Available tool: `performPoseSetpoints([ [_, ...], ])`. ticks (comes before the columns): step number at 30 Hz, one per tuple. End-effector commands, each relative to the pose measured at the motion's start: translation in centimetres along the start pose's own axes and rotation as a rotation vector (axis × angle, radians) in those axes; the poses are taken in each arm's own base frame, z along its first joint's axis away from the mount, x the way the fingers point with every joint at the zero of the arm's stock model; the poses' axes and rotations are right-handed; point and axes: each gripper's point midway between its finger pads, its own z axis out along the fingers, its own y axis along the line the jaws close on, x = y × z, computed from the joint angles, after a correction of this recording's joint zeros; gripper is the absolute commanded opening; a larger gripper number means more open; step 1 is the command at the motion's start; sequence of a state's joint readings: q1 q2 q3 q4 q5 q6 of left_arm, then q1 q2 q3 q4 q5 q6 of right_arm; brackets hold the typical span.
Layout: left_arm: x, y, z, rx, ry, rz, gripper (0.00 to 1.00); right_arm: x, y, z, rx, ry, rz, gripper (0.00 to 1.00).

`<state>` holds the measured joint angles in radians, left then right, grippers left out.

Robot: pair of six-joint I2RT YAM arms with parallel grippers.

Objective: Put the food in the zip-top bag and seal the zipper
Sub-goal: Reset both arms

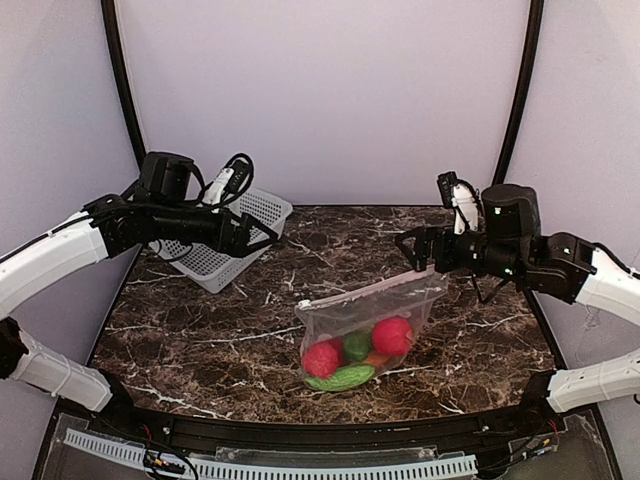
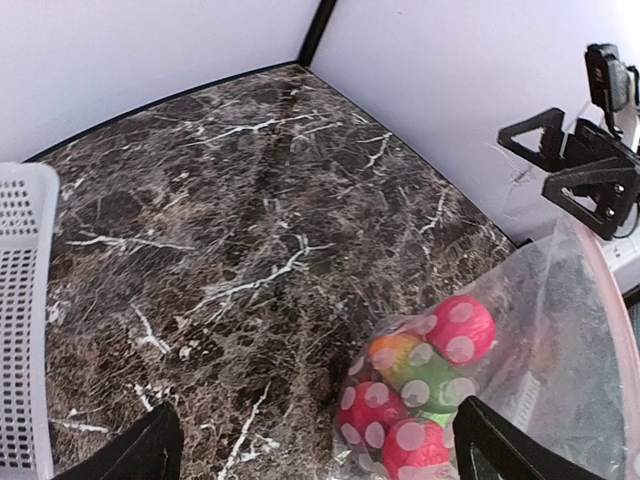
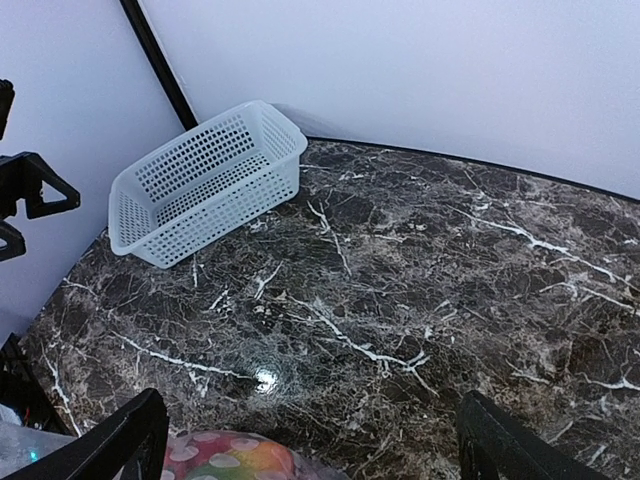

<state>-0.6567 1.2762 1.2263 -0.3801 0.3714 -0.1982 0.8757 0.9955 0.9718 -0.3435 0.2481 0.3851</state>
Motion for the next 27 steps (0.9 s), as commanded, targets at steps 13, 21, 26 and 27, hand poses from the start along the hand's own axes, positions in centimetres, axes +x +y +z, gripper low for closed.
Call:
performPoseSetpoints([
  [13, 3.7, 12.2, -3.2, -0.390, -0.194, -0.228, 0.95, 4.2, -4.8, 4.7, 0.097, 0.086, 0.139, 0.99],
  [21, 6.9, 18.6, -6.6, -0.611, -0.265, -0.293, 0.97, 6.6, -10.4, 5.9, 0.149, 0.107, 0.195, 0.98],
  [26, 9.4, 21.7, -9.3, -0.733, -0.327, -0.338, 0.98, 7.2, -14.5, 4.9, 0.201, 0.081, 0.224, 0.98],
  [27, 9.7, 22.4, -10.0, -0.763, -0.341, -0.348, 0.98, 7.2, -15.4, 4.6, 0.215, 0.073, 0.227, 0.99],
])
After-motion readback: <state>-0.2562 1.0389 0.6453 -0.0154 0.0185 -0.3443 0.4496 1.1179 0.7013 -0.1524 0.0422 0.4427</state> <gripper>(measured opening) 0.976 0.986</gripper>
